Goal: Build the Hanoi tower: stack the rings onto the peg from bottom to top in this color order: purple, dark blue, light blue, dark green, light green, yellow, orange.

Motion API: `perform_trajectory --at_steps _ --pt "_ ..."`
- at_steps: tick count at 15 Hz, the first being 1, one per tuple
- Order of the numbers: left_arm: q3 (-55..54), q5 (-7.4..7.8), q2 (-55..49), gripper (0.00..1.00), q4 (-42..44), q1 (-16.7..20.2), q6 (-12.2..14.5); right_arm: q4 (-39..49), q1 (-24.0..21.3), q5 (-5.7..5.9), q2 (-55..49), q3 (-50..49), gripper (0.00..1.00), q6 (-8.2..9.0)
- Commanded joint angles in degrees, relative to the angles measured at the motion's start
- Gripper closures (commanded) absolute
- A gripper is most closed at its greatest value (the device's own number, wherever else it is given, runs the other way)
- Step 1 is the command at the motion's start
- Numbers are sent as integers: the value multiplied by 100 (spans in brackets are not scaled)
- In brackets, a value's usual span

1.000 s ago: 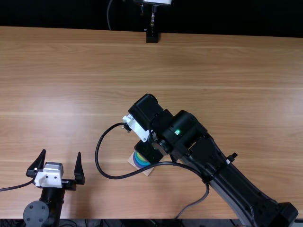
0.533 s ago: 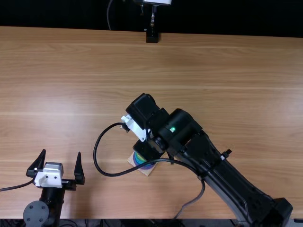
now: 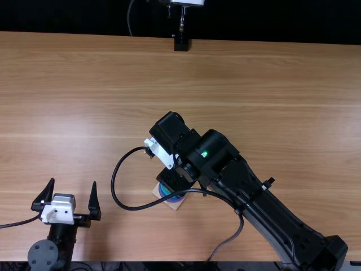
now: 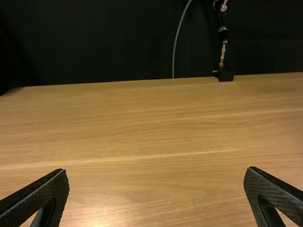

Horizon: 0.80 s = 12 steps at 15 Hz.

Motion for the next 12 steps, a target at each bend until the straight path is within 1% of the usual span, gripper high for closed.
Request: perform_trajectory --at_steps 1,2,3,6,7,9,10,12 --pt "-137 12 -73 0 -20 48 43 12 -9 -18 58 -81 0 -27" --pt "-137 12 -73 0 -20 48 43 139 -17 -8 58 -63 0 -27" --pt "-137 12 -73 0 -20 48 43 582 -17 13 58 -46 0 -17" --pt "-137 12 -73 0 -20 48 43 1636 -35 24 40 -107 0 -17" --pt "-137 12 -73 0 -20 48 43 2037 -149 35 22 -142 0 -17" --pt "-137 12 -73 0 -20 48 43 2976 -817 24 -30 -573 0 -27" --pt "-137 12 -73 0 -20 48 43 3598 -1116 35 -303 -819 0 -48" --pt "-137 12 -73 0 -20 48 43 4769 -1731 35 -1234 -1575 0 -59"
